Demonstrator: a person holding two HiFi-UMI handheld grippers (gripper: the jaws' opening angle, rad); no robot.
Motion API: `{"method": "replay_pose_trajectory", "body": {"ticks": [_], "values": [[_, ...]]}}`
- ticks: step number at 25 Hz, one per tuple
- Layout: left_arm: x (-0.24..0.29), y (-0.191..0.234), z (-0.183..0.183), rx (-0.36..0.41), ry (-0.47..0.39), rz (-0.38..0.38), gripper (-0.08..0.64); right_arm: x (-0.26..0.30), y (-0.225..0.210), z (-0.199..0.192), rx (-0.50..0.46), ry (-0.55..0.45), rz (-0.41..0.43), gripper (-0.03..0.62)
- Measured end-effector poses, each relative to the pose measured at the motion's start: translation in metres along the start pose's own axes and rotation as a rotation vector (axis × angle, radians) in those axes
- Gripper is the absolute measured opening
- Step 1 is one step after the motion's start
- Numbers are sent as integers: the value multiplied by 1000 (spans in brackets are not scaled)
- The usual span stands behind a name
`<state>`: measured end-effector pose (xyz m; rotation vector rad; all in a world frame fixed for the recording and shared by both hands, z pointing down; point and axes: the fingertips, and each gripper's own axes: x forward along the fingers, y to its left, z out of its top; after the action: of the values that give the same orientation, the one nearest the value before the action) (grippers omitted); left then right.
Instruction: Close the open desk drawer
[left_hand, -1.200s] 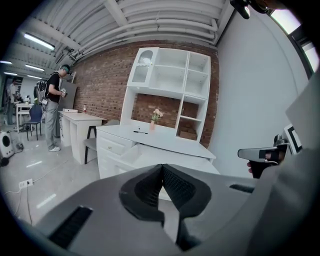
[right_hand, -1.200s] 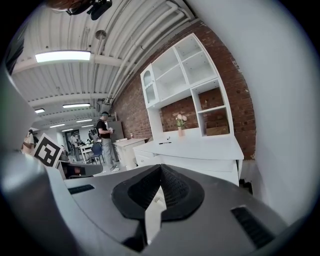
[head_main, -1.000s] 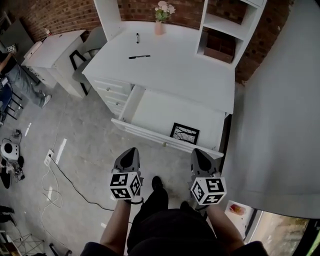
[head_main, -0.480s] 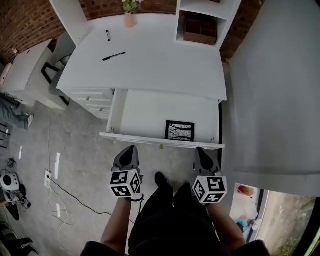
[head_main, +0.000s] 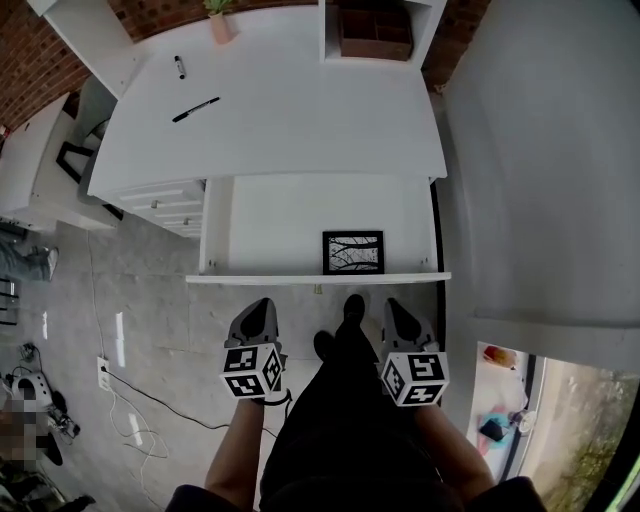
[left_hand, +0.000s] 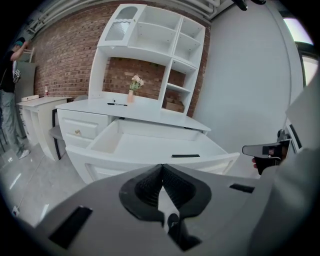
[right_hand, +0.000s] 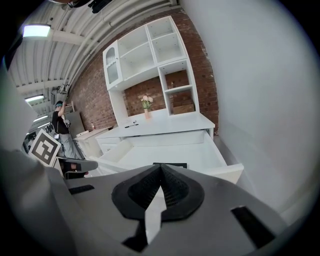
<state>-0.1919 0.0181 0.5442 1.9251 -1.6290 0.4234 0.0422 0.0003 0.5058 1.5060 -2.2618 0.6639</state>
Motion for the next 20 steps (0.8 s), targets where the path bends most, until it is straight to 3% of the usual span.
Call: {"method": "replay_pose_trajectory", "body": {"ticks": [6,20], "values": [[15,4,-8,14,31,-6,9,11,-13,-17,8,37,-60,5],[51,7,-28,59,138,-36,9,43,-30,-50,29,149,-107,5]]}}
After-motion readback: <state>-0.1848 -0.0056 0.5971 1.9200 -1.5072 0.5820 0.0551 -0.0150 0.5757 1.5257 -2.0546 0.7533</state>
